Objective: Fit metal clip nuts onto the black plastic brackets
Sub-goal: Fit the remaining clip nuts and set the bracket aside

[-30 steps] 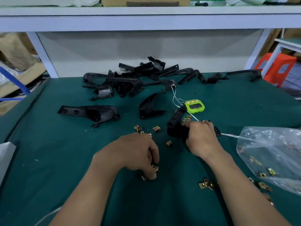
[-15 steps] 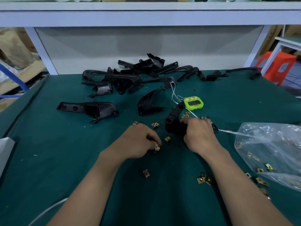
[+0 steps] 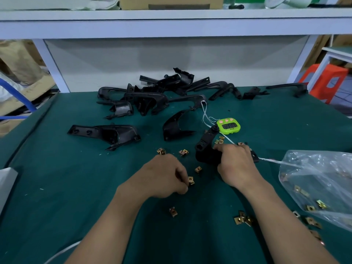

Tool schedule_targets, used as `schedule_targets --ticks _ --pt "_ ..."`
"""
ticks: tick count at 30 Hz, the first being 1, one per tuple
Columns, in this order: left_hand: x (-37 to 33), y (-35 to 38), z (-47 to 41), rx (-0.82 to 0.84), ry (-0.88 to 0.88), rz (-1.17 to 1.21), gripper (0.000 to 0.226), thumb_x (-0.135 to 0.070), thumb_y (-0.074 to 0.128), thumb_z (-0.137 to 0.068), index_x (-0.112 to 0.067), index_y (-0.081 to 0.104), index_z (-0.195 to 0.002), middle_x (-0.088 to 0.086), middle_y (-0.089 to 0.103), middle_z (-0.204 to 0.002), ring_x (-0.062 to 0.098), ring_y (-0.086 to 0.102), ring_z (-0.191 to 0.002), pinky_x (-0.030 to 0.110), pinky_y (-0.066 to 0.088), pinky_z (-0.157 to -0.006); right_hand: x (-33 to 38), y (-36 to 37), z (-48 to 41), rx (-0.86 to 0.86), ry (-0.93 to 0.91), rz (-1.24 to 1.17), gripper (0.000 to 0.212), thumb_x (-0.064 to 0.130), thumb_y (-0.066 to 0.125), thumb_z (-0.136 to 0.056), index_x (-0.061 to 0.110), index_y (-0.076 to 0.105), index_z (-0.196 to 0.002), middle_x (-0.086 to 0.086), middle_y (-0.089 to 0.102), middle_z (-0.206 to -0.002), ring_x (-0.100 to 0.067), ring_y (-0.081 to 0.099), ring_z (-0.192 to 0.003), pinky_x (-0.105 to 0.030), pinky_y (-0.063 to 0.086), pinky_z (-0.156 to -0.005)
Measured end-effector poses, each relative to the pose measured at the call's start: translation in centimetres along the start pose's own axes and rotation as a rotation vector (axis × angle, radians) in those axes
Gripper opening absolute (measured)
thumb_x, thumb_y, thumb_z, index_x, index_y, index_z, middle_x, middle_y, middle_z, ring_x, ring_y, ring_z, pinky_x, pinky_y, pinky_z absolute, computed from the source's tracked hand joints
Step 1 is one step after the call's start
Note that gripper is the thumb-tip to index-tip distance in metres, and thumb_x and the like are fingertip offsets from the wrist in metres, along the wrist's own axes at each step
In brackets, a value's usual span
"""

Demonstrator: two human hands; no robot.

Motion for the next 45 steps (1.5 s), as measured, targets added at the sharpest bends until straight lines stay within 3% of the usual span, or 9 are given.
schedule_targets --ticks 4,12,16,22,26,29,32,40,45 --pt "0.1 0.0 -0.4 -0.222 -0.029 0.077 0.016 -0.028 0.086 -0.074 -0.040 0.078 -0.080 -0.026 0.068 -0.068 -0.007 0.063 -0.069 0.021 0.056 -0.069 -0.1 0.0 -0.1 0.009 -0.003 -0.011 0.067 -0.002 0.059 -0.072 0.031 0.065 -0.130 0.010 0.041 -0.062 -0.022 0.039 -0.081 -0.033 0.030 -0.103" --pt "-0.9 2.0 -0.9 -0.258 -0.008 0.097 0.011 -0.035 0.087 -0.073 -0.036 0.076 -0.076 -0.018 0.066 -0.072 -0.002 0.061 -0.069 0.024 0.051 -0.064 -0.3 -0.1 -0.1 -0.008 0.008 -0.038 0.064 0.000 0.059 -0.074 0.031 0.064 -0.129 0.009 0.046 -0.065 -0.026 0.053 -0.091 -0.033 0.029 -0.102" --pt "-0.9 2.2 -0.9 -0.279 -0.010 0.151 0.025 -0.025 0.087 -0.076 -0.039 0.067 -0.070 -0.016 0.063 -0.071 0.002 0.060 -0.068 0.025 0.050 -0.064 -0.8 -1.1 0.2 -0.065 0.051 -0.096 0.064 0.000 0.057 -0.075 0.031 0.064 -0.131 -0.010 0.071 -0.100 -0.034 0.057 -0.104 -0.033 0.032 -0.094" --pt "-1.6 2.8 -0.9 -0.297 0.005 0.029 0.021 -0.023 0.077 -0.088 -0.042 0.069 -0.082 -0.008 0.070 -0.097 0.016 0.063 -0.091 0.035 0.053 -0.083 -1.9 -2.7 0.5 -0.037 0.054 -0.001 0.057 0.005 0.059 -0.077 0.030 0.064 -0.129 -0.010 0.072 -0.106 -0.034 0.061 -0.106 -0.037 0.035 -0.093" --pt "-3.2 3.4 -0.1 -0.449 0.191 -0.213 0.013 -0.026 0.073 -0.089 -0.033 0.079 -0.098 -0.013 0.072 -0.109 0.015 0.060 -0.107 0.036 0.044 -0.099 -3.3 -2.5 2.0 -0.057 0.048 0.060 0.055 0.004 0.063 -0.075 0.030 0.067 -0.123 -0.008 0.072 -0.106 -0.032 0.063 -0.105 -0.036 0.036 -0.091" --pt "-5.4 4.2 0.9 -0.223 0.240 0.010 0.012 -0.043 0.076 -0.074 -0.043 0.078 -0.086 -0.028 0.071 -0.091 -0.004 0.062 -0.089 0.020 0.048 -0.083 -3.8 -2.2 2.5 -0.088 0.076 0.012 0.057 0.005 0.064 -0.075 0.031 0.067 -0.125 -0.007 0.072 -0.112 -0.032 0.062 -0.108 -0.036 0.037 -0.095" --pt "-7.2 6.5 1.7 0.091 0.273 0.042 0.032 -0.050 0.077 -0.065 -0.049 0.075 -0.097 -0.028 0.064 -0.100 -0.007 0.059 -0.097 0.020 0.048 -0.085 -3.5 -1.7 2.5 -0.095 0.072 -0.025 0.057 0.003 0.063 -0.074 0.029 0.067 -0.125 -0.005 0.072 -0.114 -0.031 0.062 -0.108 -0.036 0.036 -0.097" --pt "-6.8 7.2 0.9 -0.002 0.240 0.140 0.018 -0.025 0.085 -0.074 -0.039 0.075 -0.078 -0.027 0.066 -0.090 -0.006 0.060 -0.084 0.005 0.042 -0.069 -3.4 -1.5 2.8 -0.095 0.061 -0.106 0.058 0.001 0.059 -0.073 0.028 0.068 -0.124 -0.005 0.071 -0.111 -0.031 0.061 -0.104 -0.034 0.035 -0.096" --pt "-5.8 5.4 0.7 -0.070 0.166 0.202 0.021 -0.020 0.084 -0.076 -0.039 0.074 -0.072 -0.018 0.073 -0.068 0.003 0.069 -0.064 0.017 0.053 -0.059 -3.2 -1.3 2.7 -0.105 0.048 -0.096 0.059 0.001 0.060 -0.074 0.028 0.066 -0.125 -0.005 0.070 -0.113 -0.028 0.060 -0.105 -0.033 0.032 -0.096"
Point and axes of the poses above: each hand's wrist, its own z-axis away from the middle knuckle, its own y-axis out of the palm, x = y × z, the point moved 1 cm from there along -z, towards the middle knuckle
